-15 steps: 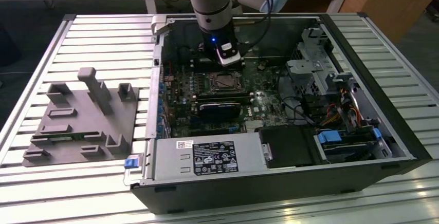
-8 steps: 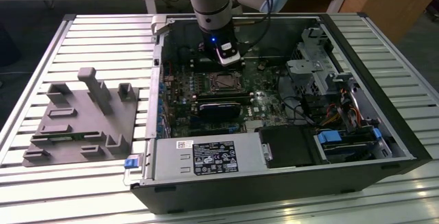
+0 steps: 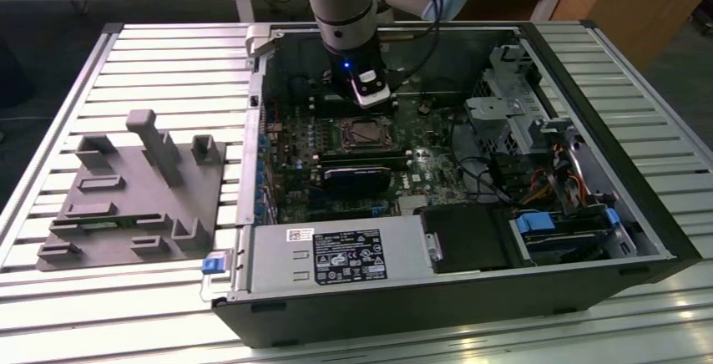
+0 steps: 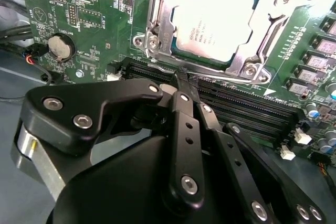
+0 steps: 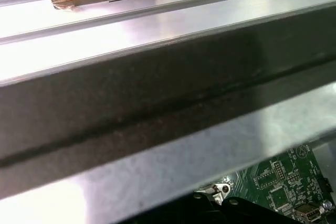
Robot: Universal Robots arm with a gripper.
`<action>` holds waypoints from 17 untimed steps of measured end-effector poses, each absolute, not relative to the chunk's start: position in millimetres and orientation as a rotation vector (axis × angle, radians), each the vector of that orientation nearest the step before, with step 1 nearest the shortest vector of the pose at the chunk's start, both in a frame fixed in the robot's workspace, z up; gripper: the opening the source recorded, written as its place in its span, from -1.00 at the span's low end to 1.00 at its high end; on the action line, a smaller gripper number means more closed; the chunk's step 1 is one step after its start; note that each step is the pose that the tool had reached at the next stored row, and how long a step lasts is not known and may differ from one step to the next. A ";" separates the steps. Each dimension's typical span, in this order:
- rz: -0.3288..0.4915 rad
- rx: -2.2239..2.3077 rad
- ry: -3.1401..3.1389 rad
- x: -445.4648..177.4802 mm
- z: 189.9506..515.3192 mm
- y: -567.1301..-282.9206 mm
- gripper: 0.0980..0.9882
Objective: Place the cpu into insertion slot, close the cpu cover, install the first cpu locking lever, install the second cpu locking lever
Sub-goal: 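Install the first cpu locking lever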
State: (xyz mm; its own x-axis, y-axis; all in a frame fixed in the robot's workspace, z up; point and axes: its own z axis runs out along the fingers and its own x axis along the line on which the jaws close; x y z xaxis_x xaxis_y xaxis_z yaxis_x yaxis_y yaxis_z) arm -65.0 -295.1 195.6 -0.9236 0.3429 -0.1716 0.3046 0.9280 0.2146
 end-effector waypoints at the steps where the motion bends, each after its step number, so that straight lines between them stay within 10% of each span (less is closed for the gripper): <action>1: 0.270 0.489 2.880 -65.0 195.2 -295.1 -0.98; 17: 0.255 0.486 2.878 -65.1 191.0 -295.2 -0.98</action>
State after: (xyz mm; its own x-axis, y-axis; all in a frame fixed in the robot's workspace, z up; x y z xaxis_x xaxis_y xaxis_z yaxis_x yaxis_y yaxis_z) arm -65.1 -295.2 191.0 -0.9232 0.3407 -0.1775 0.3042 0.9305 0.2041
